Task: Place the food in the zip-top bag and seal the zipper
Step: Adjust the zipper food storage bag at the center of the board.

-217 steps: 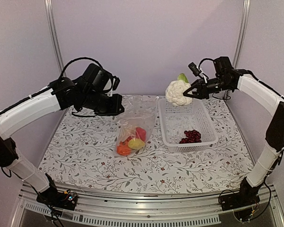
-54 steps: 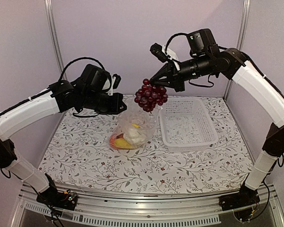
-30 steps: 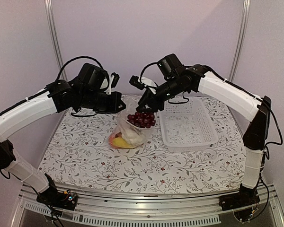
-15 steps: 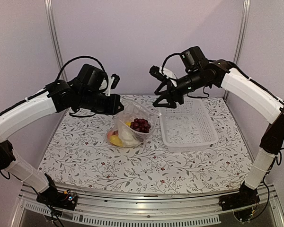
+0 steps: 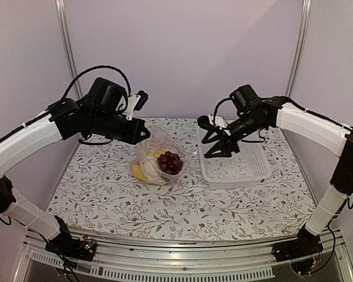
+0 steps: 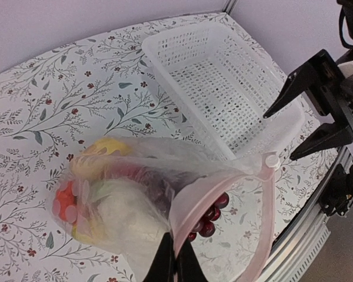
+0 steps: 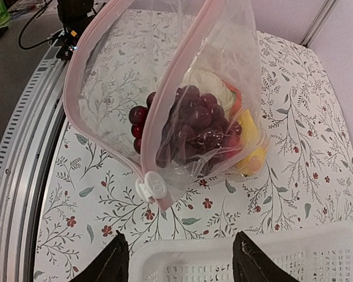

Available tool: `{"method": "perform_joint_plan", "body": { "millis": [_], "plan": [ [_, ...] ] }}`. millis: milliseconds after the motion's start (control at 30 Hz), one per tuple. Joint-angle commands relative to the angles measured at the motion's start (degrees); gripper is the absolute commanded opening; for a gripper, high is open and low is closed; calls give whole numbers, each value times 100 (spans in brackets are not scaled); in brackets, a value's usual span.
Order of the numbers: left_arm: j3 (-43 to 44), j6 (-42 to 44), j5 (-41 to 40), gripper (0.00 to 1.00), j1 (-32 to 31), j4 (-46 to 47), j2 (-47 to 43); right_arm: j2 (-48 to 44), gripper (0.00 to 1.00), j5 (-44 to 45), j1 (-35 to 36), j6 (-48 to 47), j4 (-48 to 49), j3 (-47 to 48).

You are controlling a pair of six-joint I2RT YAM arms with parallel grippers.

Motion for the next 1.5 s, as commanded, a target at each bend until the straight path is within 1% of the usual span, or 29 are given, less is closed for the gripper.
{"method": "perform_joint_plan", "body": {
  "millis": [0, 100, 167, 367, 467, 600, 633, 733, 767, 800, 900, 1033, 1100, 1200, 1267, 1333, 1367, 1433, 1467],
  "plan": [
    [16, 165, 159, 1, 80, 56, -152, 0, 58, -58, 113, -282, 634, -197],
    [32, 188, 146, 1, 79, 49, -174, 24, 54, 159, 258, -166, 1020, -349],
    [54, 215, 110, 1, 80, 32, -185, 77, 51, 150, 317, -125, 1160, -363],
    [60, 283, 102, 1, 82, -74, -227, 286, 38, 61, 509, -75, 1304, -364],
    [89, 236, -78, 1, 101, -85, -255, 320, 35, 63, 587, -28, 1374, -379],
    [97, 223, -109, 1, 134, -51, -335, 351, 35, 99, 620, 4, 1442, -434],
    [89, 225, -109, 1, 145, -34, -351, 344, 33, 98, 618, 22, 1481, -464],
    [80, 225, -100, 1, 164, -43, -361, 301, 16, 118, 620, 108, 1575, -504],
    [71, 230, -100, 1, 167, -41, -363, 282, 11, 124, 616, 140, 1580, -500],
    [61, 224, -100, 1, 174, -47, -368, 261, 8, 125, 620, 173, 1579, -500],
    [34, 214, -140, 1, 195, -93, -372, 91, 5, 145, 628, 231, 1563, -548],
    [75, 396, -278, 7, 194, -323, -393, -215, 3, 284, 645, 306, 1310, -485],
    [105, 544, -401, 12, 193, -457, -444, -351, 3, 341, 674, 345, 1080, -343],
    [280, 744, -567, 26, 173, -563, -534, -518, 3, 491, 787, 425, 678, -22],
    [369, 858, -585, 35, 31, -326, -704, -539, 3, 594, 901, 456, 372, 238],
    [168, 1168, -517, 44, -275, 359, -1015, -524, 4, 710, 1029, 509, 79, 469],
    [-17, 1360, -506, 54, -471, 942, -1187, -482, 4, 779, 1073, 586, -79, 613],
    [-427, 1634, -522, 74, -880, 1754, -1452, -371, 4, 895, 1143, 697, -394, 940],
    [-536, 1739, -519, 78, -1050, 2035, -1506, -269, 4, 963, 1155, 755, -562, 1103]
  ]
}}
